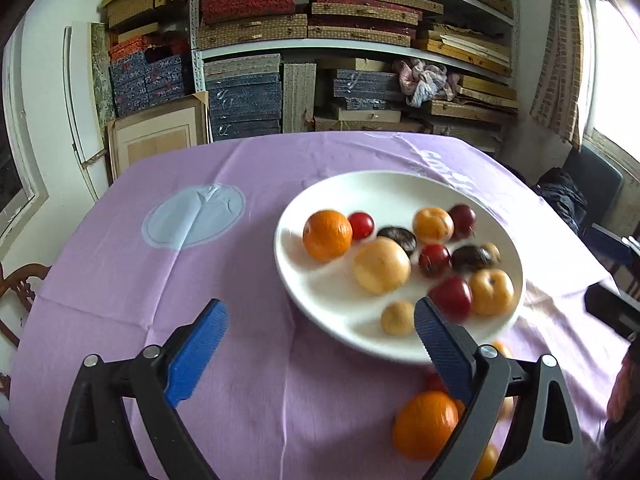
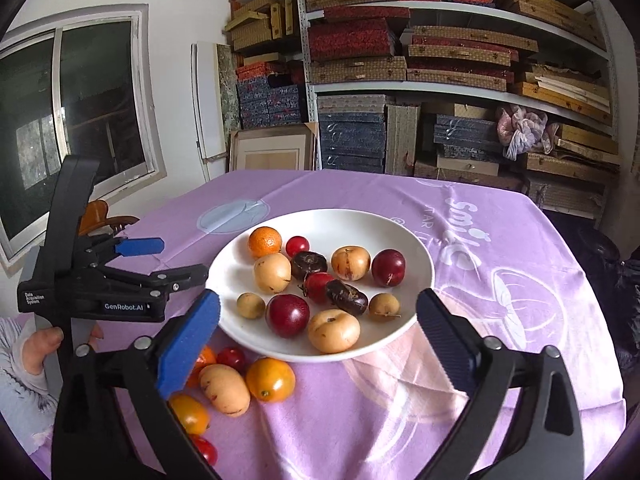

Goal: Organize fruits
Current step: 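Grasp an orange mandarin with the left tool, then grasp a red tomato with the right tool while the left tool lifts the mandarin, then lower the mandarin and red tomato onto the plate and open both tools, then move the left tool to a yellow-orange tomato on the cloth and grasp it, then grasp a striped yellow pepino with the right tool while the left tool holds the tomato, then carry the pepino and yellow tomato over the plate and open both tools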

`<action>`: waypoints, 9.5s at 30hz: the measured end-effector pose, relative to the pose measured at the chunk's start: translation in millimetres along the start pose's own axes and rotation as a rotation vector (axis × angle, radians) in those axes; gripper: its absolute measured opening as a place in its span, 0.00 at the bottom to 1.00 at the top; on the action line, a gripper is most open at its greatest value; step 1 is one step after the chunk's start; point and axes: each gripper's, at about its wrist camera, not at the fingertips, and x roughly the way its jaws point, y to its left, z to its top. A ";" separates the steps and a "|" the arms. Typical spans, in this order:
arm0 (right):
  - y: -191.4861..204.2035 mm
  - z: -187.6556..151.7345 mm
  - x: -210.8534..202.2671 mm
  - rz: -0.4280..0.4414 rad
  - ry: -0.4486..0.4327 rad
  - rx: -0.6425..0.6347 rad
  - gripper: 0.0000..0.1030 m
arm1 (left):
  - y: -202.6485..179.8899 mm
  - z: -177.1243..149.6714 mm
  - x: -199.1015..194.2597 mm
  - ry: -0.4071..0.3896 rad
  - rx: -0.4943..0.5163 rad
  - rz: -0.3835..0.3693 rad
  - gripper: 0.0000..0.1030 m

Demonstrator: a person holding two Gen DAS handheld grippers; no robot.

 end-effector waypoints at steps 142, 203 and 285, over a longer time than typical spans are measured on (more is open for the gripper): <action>-44.6 -42.9 -41.8 0.007 -0.017 0.185 0.96 | -62.2 -77.3 -13.8 0.132 0.201 -0.122 0.95; 81.8 -55.2 48.9 0.128 0.255 -0.258 0.61 | -4.1 -99.8 -22.5 0.182 0.072 -0.226 0.37; -75.2 -46.6 -22.9 0.053 -0.001 0.374 0.96 | -58.2 -48.3 40.8 0.160 0.144 -0.134 0.41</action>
